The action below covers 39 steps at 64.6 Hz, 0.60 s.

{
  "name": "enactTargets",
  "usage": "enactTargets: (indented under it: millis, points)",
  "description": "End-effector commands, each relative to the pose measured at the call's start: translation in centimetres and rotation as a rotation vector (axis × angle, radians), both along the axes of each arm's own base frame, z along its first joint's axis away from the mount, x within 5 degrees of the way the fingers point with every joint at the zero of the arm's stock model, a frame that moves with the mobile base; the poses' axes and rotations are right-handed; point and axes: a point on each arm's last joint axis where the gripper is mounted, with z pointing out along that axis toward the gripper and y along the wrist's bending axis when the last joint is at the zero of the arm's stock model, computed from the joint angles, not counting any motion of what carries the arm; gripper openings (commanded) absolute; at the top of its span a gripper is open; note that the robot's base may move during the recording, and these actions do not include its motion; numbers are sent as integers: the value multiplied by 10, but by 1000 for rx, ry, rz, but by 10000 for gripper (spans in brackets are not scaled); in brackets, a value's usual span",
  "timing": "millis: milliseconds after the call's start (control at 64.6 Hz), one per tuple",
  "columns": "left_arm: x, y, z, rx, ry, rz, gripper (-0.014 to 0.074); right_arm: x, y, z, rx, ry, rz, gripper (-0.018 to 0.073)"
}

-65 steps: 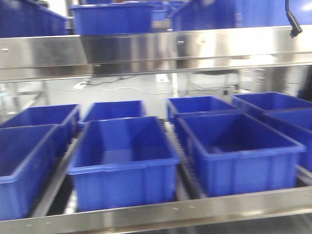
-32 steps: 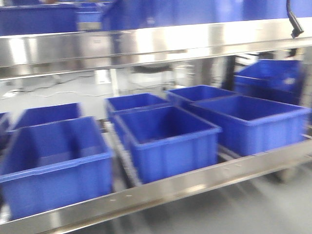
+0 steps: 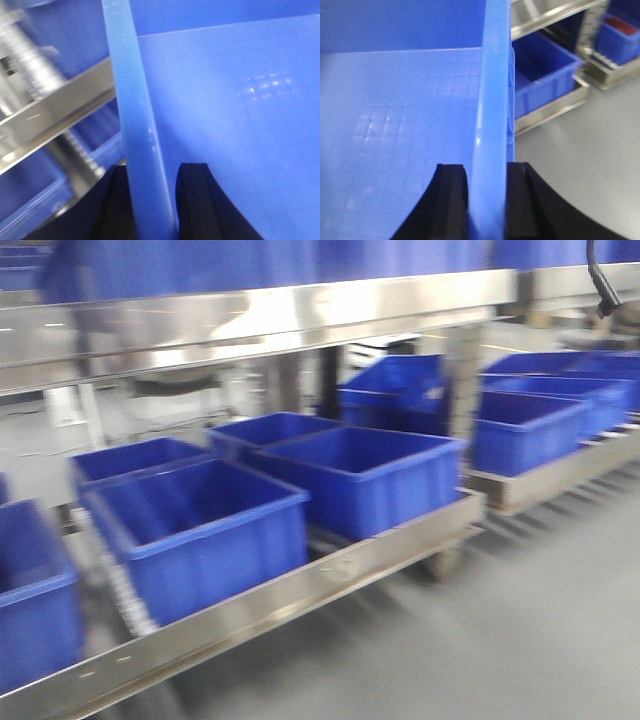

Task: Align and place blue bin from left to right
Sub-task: 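Back the base away from the rack holding the bin in both grippers, then drive the base across the floor carrying the bin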

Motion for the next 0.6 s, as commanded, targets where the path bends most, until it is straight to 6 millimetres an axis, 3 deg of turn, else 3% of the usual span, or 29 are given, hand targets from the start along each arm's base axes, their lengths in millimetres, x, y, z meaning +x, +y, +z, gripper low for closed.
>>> enactTargets:
  millis: [0, 588]
  points:
    - [-8, 3, 18, 9, -102, -10, -16, -5, -7, 25, -19, -186, -19, -78]
    - [-8, 3, 18, 13, -103, -7, -16, -5, -7, 25, -19, -186, -19, -78]
